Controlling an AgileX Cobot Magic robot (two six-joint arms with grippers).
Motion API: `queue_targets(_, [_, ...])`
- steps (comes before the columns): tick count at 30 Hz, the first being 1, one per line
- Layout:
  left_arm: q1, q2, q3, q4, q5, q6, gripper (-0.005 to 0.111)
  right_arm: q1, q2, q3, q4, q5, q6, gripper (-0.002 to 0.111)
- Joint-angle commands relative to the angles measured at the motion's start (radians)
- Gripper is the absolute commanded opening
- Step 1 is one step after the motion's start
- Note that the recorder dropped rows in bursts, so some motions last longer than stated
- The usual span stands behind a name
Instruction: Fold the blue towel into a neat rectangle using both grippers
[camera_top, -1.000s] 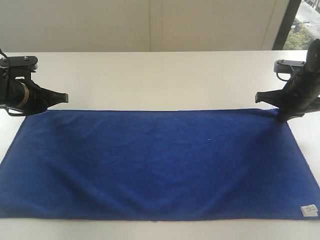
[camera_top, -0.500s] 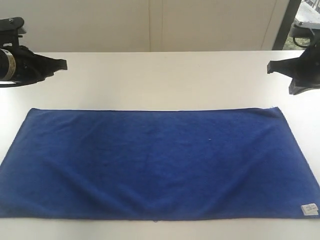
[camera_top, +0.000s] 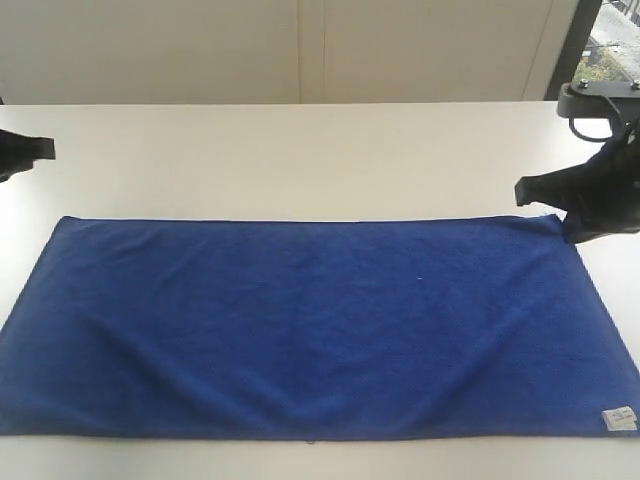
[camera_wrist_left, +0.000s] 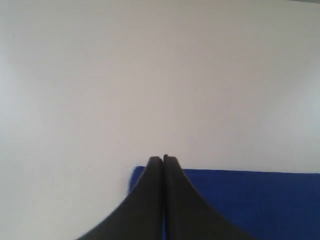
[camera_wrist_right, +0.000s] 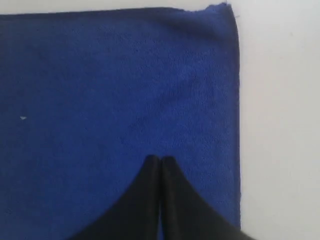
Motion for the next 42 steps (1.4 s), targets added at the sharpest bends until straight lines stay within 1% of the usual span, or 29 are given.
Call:
queue_targets(1, [0.004, -0.013, -0.014, 0.018, 0.210, 0.089, 0.000, 0.000, -0.010, 0.029, 0.000, -0.039, -0.010, 0.000])
queue_targets(3, [0.004, -0.011, -0.013, 0.018, 0.338, 0.212, 0.000, 0.000, -0.010, 0.028, 0.000, -0.045, -0.010, 0.000])
queue_targets(4, [0.004, -0.006, -0.013, 0.018, 0.430, 0.328, 0.000, 0.000, -0.010, 0.028, 0.000, -0.056, -0.010, 0.000])
queue_targets(6, [0.004, 0.005, -0.013, 0.018, 0.546, 0.504, 0.000, 0.000, -0.010, 0.028, 0.000, -0.069, -0.008, 0.000])
queue_targets(7, [0.004, 0.017, -0.013, 0.018, 0.647, 0.599, 0.000, 0.000, -0.010, 0.028, 0.000, -0.081, -0.002, 0.000])
queue_targets(8, [0.004, 0.026, -0.013, -0.030, 0.707, 0.569, 0.000, 0.000, -0.010, 0.028, 0.000, -0.094, -0.008, 0.000])
queue_targets(10, [0.004, 0.033, -0.011, -0.211, 0.732, 0.556, 0.000, 0.000, -0.010, 0.028, 0.000, -0.103, -0.008, 0.000])
queue_targets(11, [0.004, 0.038, -0.009, -0.382, 0.746, 0.578, 0.000, 0.000, -0.010, 0.028, 0.000, -0.105, -0.008, 0.000])
queue_targets(12, [0.004, 0.038, -0.001, -0.508, 0.755, 0.635, 0.000, 0.000, -0.010, 0.028, 0.000, -0.107, -0.011, 0.000])
queue_targets(13, [0.002, 0.038, 0.005, -0.651, 0.766, 0.750, 0.000, 0.000, -0.010, 0.028, 0.000, -0.107, -0.011, 0.000])
queue_targets(14, [-0.009, 0.038, 0.009, -0.890, 0.799, 0.924, 0.000, 0.000, -0.010, 0.028, 0.000, -0.110, -0.010, 0.000])
queue_targets(15, [-0.031, 0.038, 0.009, -1.244, 0.879, 1.322, 0.000, 0.000, -0.010, 0.028, 0.000, -0.112, -0.010, 0.000])
queue_targets(16, [-0.042, 0.038, 0.009, -1.428, 0.894, 1.510, 0.000, 0.000, -0.010, 0.028, 0.000, -0.119, -0.010, 0.000])
queue_targets(17, [-0.053, 0.036, 0.009, -1.591, 0.896, 1.644, 0.000, 0.000, -0.010, 0.028, 0.000, -0.121, -0.010, 0.000])
queue_targets(18, [-0.085, 0.029, -0.005, -1.852, 0.918, 1.878, 0.000, 0.000, -0.010, 0.028, 0.005, -0.115, -0.010, 0.000])
queue_targets(19, [-0.110, 0.022, -0.020, -1.959, 0.939, 1.994, 0.000, 0.000, -0.010, 0.028, 0.005, -0.091, -0.010, 0.000])
queue_targets(20, [-0.136, 0.017, -0.032, -2.015, 0.942, 2.036, 0.000, 0.000, -0.010, 0.028, 0.005, -0.077, -0.010, 0.000])
queue_targets(22, [-0.186, 0.017, -0.043, -2.048, 0.887, 2.049, 0.000, 0.000, -0.010, 0.038, 0.005, -0.070, -0.010, 0.000])
queue_targets(23, [-0.197, 0.032, -0.043, -2.048, 0.881, 2.049, 0.000, 0.000, -0.006, 0.052, 0.008, -0.074, -0.010, 0.000])
queue_targets(25, [-0.202, 0.057, -0.040, -2.042, 0.920, 2.049, 0.000, 0.000, 0.004, 0.079, 0.008, -0.074, -0.010, 0.000])
queue_targets(27, [-0.202, 0.066, -0.040, -2.003, 1.001, 2.047, 0.000, 0.000, 0.010, 0.108, 0.008, -0.062, -0.010, 0.000])
queue_targets(28, [-0.202, 0.059, -0.036, -1.985, 1.019, 2.042, 0.000, 0.000, 0.010, 0.117, 0.008, -0.055, -0.010, 0.000])
queue_targets(30, [-0.202, 0.018, -0.019, -1.967, 1.034, 2.024, 0.000, 0.000, 0.005, 0.120, 0.008, -0.016, -0.010, 0.000])
queue_targets(33, [-0.202, -0.052, 0.008, -1.927, 1.117, 2.004, 0.000, 0.000, -0.008, 0.122, 0.008, 0.047, -0.010, 0.000])
queue_targets(35, [-0.202, -0.076, 0.046, -1.895, 1.138, 1.998, 0.000, 0.001, -0.025, 0.140, 0.010, 0.042, -0.010, 0.000])
queue_targets(38, [-0.202, -0.081, 0.113, -1.882, 1.037, 1.937, 0.000, 0.001, -0.036, 0.192, 0.056, -0.003, -0.010, 0.000])
queue_targets(40, [-0.202, -0.077, 0.157, -1.882, 0.969, 1.927, 0.000, 0.001, -0.036, 0.235, 0.058, -0.045, -0.007, 0.000])
queue_targets(42, [-0.202, -0.064, 0.195, -1.846, 0.925, 1.885, 0.000, 0.001, -0.034, 0.279, 0.056, -0.104, 0.008, 0.000])
